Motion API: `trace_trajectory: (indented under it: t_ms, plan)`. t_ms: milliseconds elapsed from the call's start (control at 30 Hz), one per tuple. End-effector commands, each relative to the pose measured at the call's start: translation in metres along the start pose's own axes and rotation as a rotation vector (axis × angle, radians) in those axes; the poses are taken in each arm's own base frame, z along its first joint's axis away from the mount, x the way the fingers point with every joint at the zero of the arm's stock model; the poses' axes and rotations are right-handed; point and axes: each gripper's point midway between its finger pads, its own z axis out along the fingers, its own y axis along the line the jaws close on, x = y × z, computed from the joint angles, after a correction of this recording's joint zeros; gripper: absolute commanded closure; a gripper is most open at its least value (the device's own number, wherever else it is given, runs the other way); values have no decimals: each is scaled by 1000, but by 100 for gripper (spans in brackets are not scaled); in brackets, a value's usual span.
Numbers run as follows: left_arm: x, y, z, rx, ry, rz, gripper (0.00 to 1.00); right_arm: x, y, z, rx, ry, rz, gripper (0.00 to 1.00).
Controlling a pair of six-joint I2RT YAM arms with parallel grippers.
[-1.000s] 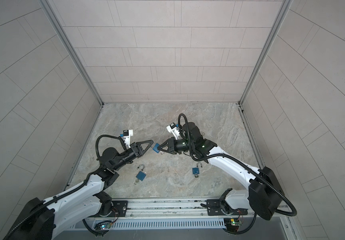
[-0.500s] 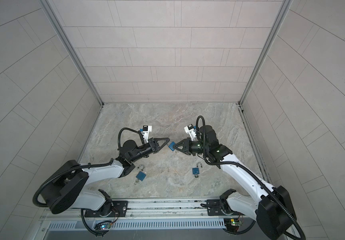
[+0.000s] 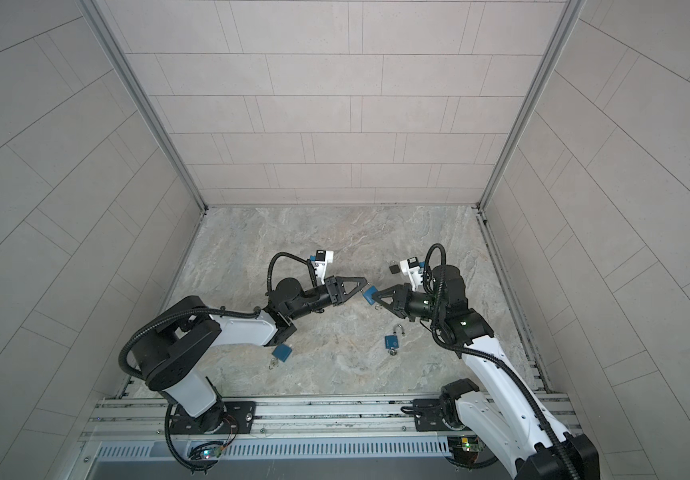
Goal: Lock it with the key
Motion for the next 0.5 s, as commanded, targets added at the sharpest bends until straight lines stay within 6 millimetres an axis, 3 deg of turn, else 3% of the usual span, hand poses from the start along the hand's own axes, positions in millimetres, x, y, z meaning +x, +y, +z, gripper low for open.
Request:
trace_trajectory:
  t_ms: [0,467]
  plan:
    - [72,-40,9,157,270,68,100,-23,12,-5,-30,-121,-24,100]
    - [118,-65,21,221,340,18,100,-29,7,-10,-55,-159,-25,100]
